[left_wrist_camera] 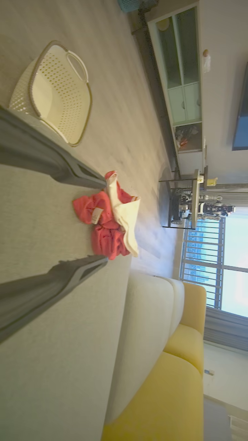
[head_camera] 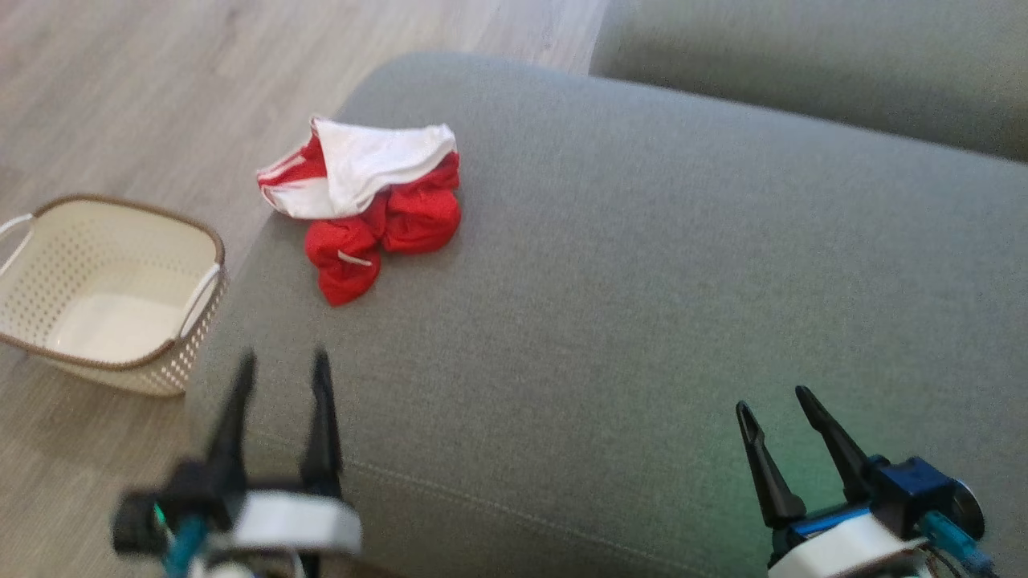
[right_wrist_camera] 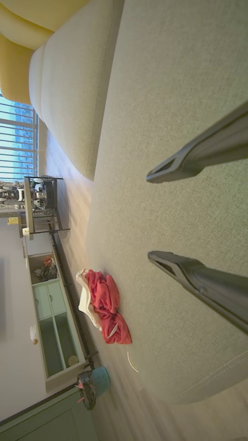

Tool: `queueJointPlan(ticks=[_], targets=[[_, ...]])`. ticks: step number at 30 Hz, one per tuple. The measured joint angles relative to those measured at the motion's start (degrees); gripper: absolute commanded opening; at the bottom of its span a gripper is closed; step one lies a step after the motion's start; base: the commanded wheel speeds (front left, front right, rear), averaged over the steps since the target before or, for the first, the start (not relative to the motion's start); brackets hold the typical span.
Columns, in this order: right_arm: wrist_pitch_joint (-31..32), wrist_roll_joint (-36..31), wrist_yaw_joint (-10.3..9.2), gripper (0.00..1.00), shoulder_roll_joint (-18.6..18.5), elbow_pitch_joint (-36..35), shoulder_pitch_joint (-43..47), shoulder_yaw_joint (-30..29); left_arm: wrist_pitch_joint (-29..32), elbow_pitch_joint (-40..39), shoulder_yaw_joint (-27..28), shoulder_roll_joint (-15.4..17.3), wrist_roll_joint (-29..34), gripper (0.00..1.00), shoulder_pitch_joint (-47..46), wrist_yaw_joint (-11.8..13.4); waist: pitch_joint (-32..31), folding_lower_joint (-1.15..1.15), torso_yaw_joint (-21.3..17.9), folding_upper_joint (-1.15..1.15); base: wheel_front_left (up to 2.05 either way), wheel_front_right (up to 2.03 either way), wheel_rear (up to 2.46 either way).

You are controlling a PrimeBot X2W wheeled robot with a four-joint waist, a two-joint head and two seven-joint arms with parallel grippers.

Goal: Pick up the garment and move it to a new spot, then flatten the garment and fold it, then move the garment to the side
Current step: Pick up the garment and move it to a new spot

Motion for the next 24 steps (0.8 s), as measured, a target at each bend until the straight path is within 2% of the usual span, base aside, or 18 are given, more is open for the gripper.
queueJointPlan(ticks=[4,7,12,14,19,24], targets=[[0.0,-2.7,0.0,1.0,0.0,-0.2,-1.5,0.0,0.0,0.3,3.8,0.1,-1.3,1.0,-11.3,-2.2,3.6,0.01,-0.1,0.0,0.0,0.0,0.0],[0.0,-5.0,0.0,1.0,0.0,-0.5,-4.2,-0.2,0.0,4.5,5.8,0.7,-2.2,1.0,-21.4,-3.5,6.6,0.01,-0.6,0.0,0.0,0.0,0.0],[0.0,-8.7,0.0,1.0,-0.1,-1.4,-8.9,-0.6,4.8,17.3,7.1,5.0,-0.8,1.0,-36.9,-4.2,11.9,0.01,-2.0,0.0,0.0,0.0,0.0],[0.0,-9.2,0.0,1.0,-0.3,-1.6,-9.8,-0.6,6.3,19.9,7.2,5.5,-0.8,1.0,-40.0,-4.2,13.0,0.01,-2.4,0.0,0.0,0.0,0.0],[0.0,-10.5,0.0,1.0,-2.5,-2.4,-14.2,-0.6,14.8,35.3,8.2,6.4,-2.6,1.0,-54.6,-6.5,18.3,0.02,-4.4,0.0,0.0,0.0,0.0],[0.0,-10.5,0.0,1.0,-3.7,-2.7,-16.1,-0.5,22.3,50.2,10.7,7.8,-5.6,1.0,-61.7,-6.7,22.1,0.01,-7.0,0.0,0.0,0.0,0.0]])
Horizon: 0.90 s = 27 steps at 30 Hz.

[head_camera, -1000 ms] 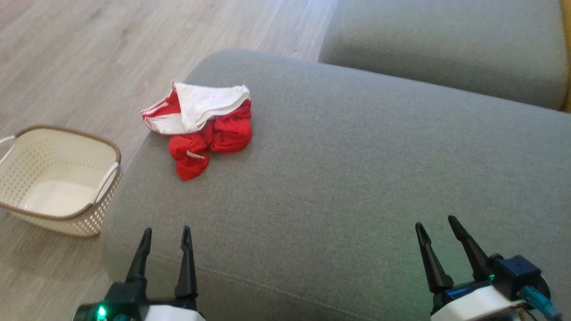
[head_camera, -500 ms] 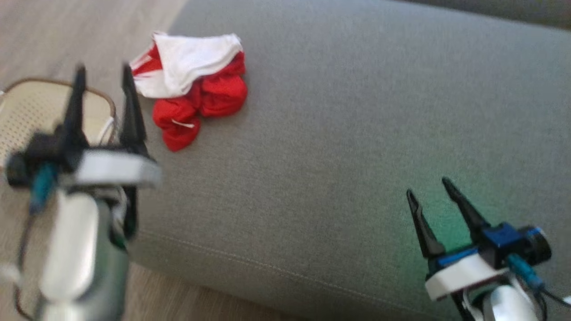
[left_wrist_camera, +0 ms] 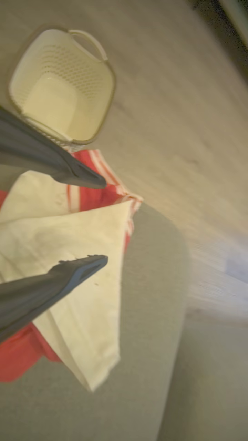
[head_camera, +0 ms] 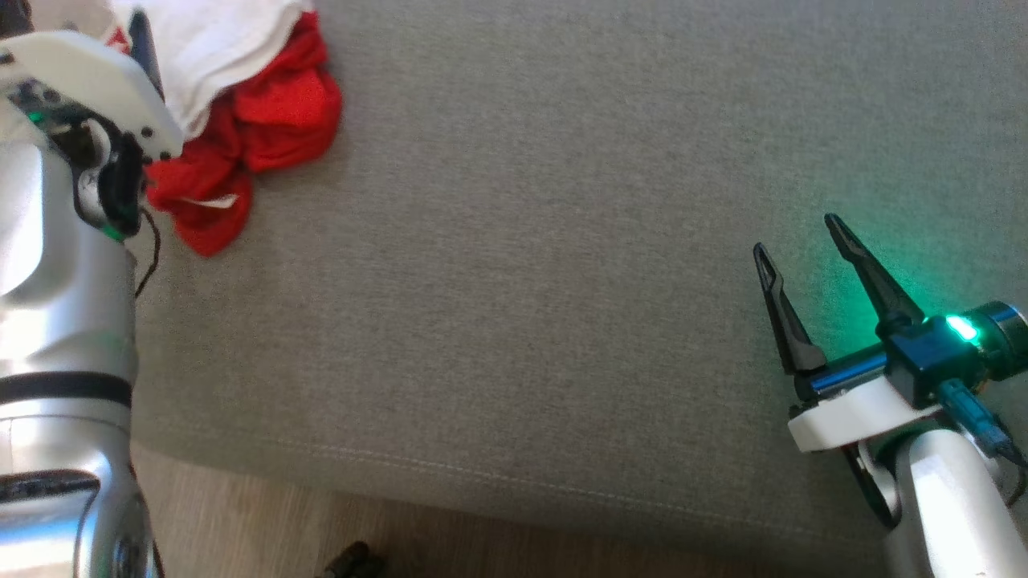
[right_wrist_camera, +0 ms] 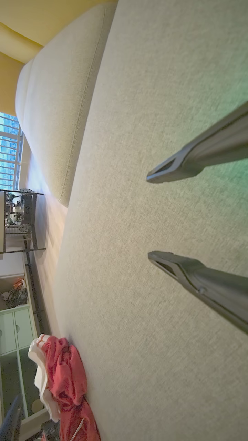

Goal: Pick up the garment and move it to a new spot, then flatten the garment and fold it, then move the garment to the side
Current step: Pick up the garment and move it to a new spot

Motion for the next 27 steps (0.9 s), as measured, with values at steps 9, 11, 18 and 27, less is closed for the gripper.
queueJointPlan(ticks=[9,11,18,27], targets=[[0.0,0.0,0.0,1.0,-0.3,-0.5,-0.7,-0.1,6.0,14.8,2.3,-0.1,-4.0,1.0,-4.1,-1.5,4.0,-0.01,-3.2,0.0,0.0,0.0,0.0],[0.0,0.0,0.0,1.0,-0.2,-0.5,-1.2,-0.2,6.0,16.4,2.2,-0.2,-4.0,1.0,-4.8,-2.1,4.4,-0.01,-3.5,0.0,0.0,0.0,0.0],[0.0,0.1,0.0,1.0,0.4,-0.3,-1.8,-0.1,1.1,20.0,1.0,-0.3,-3.9,0.0,-5.5,-2.1,3.7,-0.01,-3.8,0.0,0.0,0.0,0.0],[0.0,1.7,0.0,1.0,2.0,1.3,-1.7,0.4,-15.3,19.2,-2.2,1.2,-1.3,0.0,-3.4,-4.9,-2.1,-0.01,-4.9,0.0,0.0,0.0,0.0]])
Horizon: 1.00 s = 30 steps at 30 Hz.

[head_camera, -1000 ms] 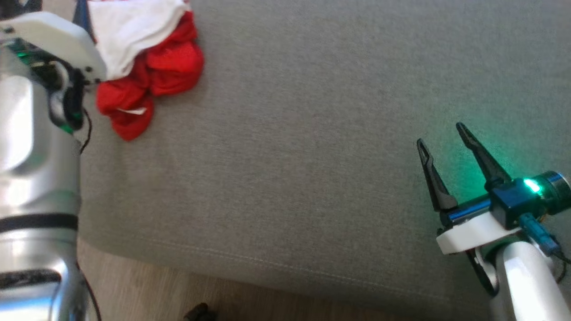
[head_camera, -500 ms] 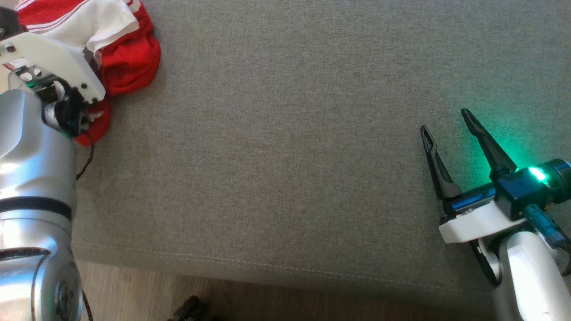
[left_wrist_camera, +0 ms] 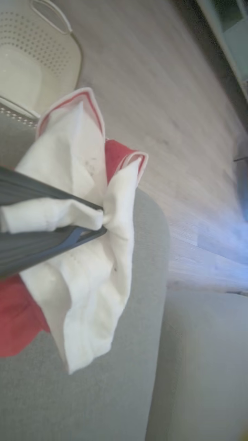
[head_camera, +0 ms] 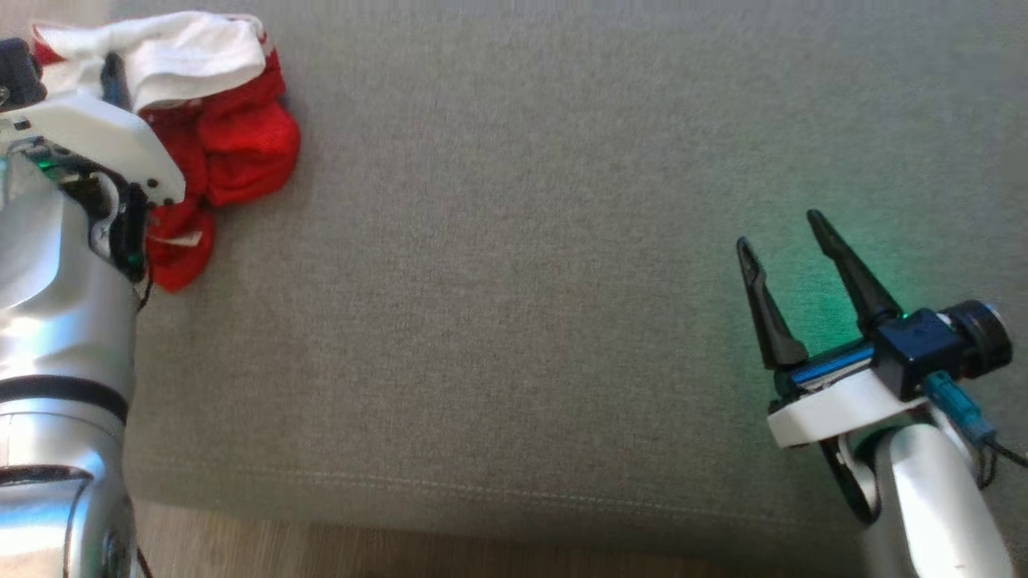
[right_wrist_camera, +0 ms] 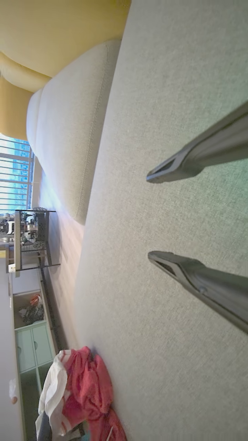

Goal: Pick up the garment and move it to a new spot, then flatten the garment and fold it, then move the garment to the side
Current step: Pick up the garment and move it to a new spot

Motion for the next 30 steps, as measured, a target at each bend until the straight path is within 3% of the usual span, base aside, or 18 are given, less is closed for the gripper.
queueJointPlan(ticks=[5,15,30], targets=[[0.0,1.8,0.0,1.0,0.5,0.7,0.7,0.7,-4.9,-4.0,-3.4,1.2,2.6,0.0,1.0,-0.8,-5.6,-0.01,-1.7,0.0,0.0,0.0,0.0],[0.0,5.8,0.0,1.0,0.7,0.0,3.1,1.1,-5.8,-21.0,-9.0,1.2,3.6,0.0,4.1,-2.5,-11.4,-0.01,-8.3,0.0,0.0,0.0,0.0],[0.0,9.2,0.0,1.0,1.0,-3.1,3.8,1.4,6.5,-53.9,-20.5,-0.3,0.7,0.0,12.2,-3.1,-13.4,-0.01,-22.5,0.0,0.0,0.0,0.0]])
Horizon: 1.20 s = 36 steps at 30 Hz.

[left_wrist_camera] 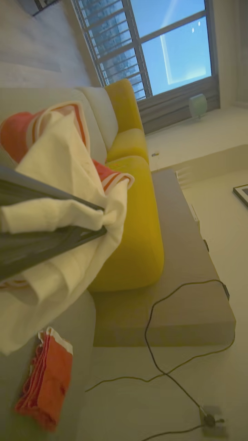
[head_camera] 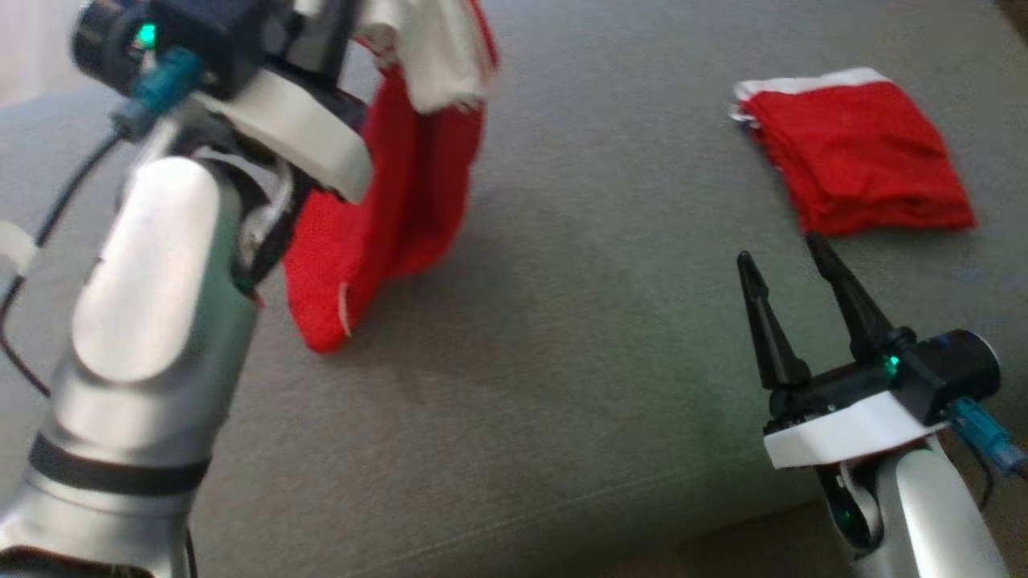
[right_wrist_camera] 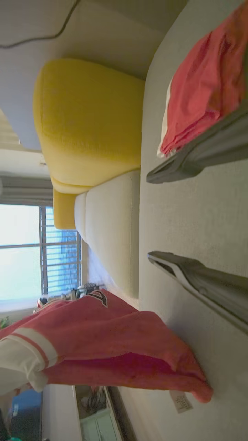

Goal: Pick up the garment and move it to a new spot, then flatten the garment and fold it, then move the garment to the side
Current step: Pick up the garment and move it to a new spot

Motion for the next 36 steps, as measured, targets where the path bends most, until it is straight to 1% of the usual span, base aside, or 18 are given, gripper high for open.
queueJointPlan(ticks=[4,5,8,11,15,17,18,19,20,21,24,26,29,34,36], targets=[[0.0,0.9,0.0,1.0,0.0,-0.3,0.0,-0.2,1.8,-2.2,-2.7,0.0,0.0,0.0,2.8,0.0,1.2,0.0,-3.1,0.0,0.0,0.0,0.0],[0.0,0.9,0.0,1.0,0.0,-0.3,0.0,-0.2,1.8,-2.2,-2.7,0.0,0.0,0.0,2.8,0.0,1.2,0.0,-3.1,0.0,0.0,0.0,0.0],[0.0,1.8,0.0,1.0,0.0,-0.4,0.0,-0.1,0.3,-1.8,-4.6,0.4,1.3,0.0,6.6,0.3,3.1,0.01,-4.5,0.0,0.0,0.0,0.0],[0.0,2.4,0.0,1.0,0.1,-0.6,0.0,0.0,-2.5,0.7,-6.0,-0.2,1.3,0.0,11.9,1.9,4.9,0.01,-5.5,0.0,0.0,0.0,0.0],[0.0,2.4,0.0,1.0,0.1,-0.6,-0.2,-0.1,-5.5,6.5,-7.9,-1.8,0.9,0.0,18.9,3.0,7.0,0.02,-6.0,0.0,0.0,0.0,0.0],[0.0,2.4,0.0,1.0,0.1,-0.6,-0.2,-0.2,-6.6,9.2,-8.5,-2.8,0.9,0.0,20.8,3.6,7.4,0.02,-5.7,0.0,0.0,0.0,0.0],[0.0,2.4,0.0,1.0,0.2,-0.6,-0.2,-0.2,-7.2,10.1,-8.8,-3.3,0.8,0.04,21.1,3.7,7.4,0.01,-5.4,0.0,0.0,0.0,0.0],[0.0,2.3,0.0,1.0,0.2,-0.6,-0.3,-0.3,-7.9,10.7,-8.9,-3.8,0.7,0.36,21.2,4.2,7.4,0.01,-5.0,0.0,0.0,0.0,0.0],[0.0,2.3,0.0,1.0,0.2,-0.5,-0.3,-0.2,-8.5,10.9,-8.9,-4.3,0.4,0.87,21.2,4.6,7.3,0.01,-4.6,0.0,0.0,0.0,0.0],[0.0,2.3,0.0,1.0,0.2,-0.5,-0.3,-0.2,-9.0,10.9,-8.9,-4.8,0.2,1.0,21.2,4.9,7.1,0.02,-4.1,0.0,0.0,0.0,0.0],[0.0,1.7,0.0,1.0,0.2,-0.3,-0.3,0.0,-10.2,10.3,-8.7,-5.8,-0.8,1.0,21.4,6.0,6.0,0.01,-2.6,0.0,0.0,0.0,0.0],[0.0,1.7,0.0,1.0,0.2,0.0,-0.2,0.2,-11.0,8.5,-8.1,-6.2,-1.6,1.0,22.5,6.9,5.0,0.01,-1.6,0.0,0.0,0.0,0.0],[0.0,1.7,0.0,1.0,0.2,0.8,0.0,0.5,-12.0,5.0,-6.6,-6.5,-2.9,1.0,25.9,9.2,3.4,0.01,0.3,0.0,0.0,0.0,0.0],[0.0,2.0,0.0,1.0,0.2,2.7,0.7,0.5,-12.8,-1.5,-3.2,-6.0,-3.0,1.0,32.0,13.6,0.5,0.0,4.4,0.0,0.0,0.0,0.0],[0.0,2.4,0.0,1.0,0.2,2.9,1.8,0.2,-13.0,-3.5,-2.0,-6.0,-3.4,1.0,34.1,14.5,-0.7,0.0,6.3,0.0,0.0,0.0,0.0]])
